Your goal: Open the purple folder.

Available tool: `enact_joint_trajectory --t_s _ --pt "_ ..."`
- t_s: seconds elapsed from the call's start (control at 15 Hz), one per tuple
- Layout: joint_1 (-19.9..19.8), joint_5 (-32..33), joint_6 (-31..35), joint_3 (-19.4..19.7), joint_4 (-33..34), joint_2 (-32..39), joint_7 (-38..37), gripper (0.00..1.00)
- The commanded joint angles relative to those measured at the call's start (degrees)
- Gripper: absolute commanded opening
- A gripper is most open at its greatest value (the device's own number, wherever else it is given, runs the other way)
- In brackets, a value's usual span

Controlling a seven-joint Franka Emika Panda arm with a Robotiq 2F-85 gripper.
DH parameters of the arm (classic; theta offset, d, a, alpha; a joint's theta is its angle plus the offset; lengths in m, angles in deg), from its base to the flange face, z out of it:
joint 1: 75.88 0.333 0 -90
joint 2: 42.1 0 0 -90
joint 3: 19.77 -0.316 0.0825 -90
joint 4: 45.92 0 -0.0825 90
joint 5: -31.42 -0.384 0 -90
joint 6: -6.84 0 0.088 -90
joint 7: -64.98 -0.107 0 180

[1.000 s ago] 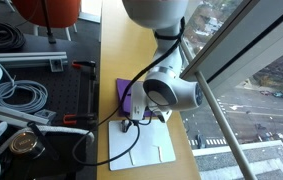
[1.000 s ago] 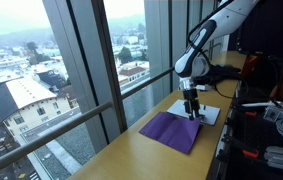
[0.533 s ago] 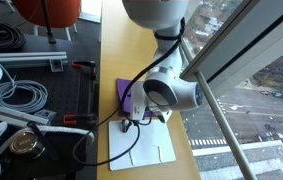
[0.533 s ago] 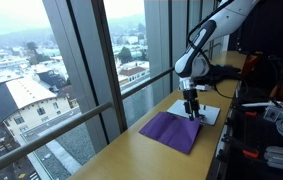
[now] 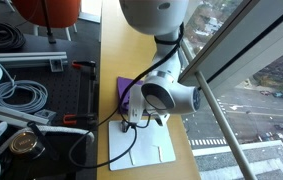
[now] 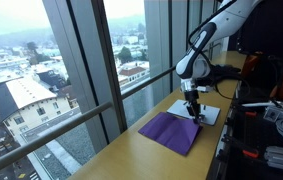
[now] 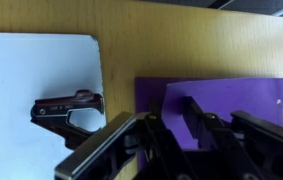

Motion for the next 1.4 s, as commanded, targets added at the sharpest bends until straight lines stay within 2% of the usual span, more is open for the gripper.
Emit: enact_joint_trajectory --t_s 0.0,0.2,0.73,1.33 --pt "-0.5 1.1 -0.1 -0.7 0.4 0.2 -1.2 0.00" --pt "1.7 3.1 0.4 0.6 -1.4 -2.8 -3.6 0.00" --pt "11.4 16.3 -1.2 4.0 -4.8 -15.5 -18.3 0.00" --pt "19.6 25.8 1.3 3.0 -12.5 -27.5 -29.7 0.00"
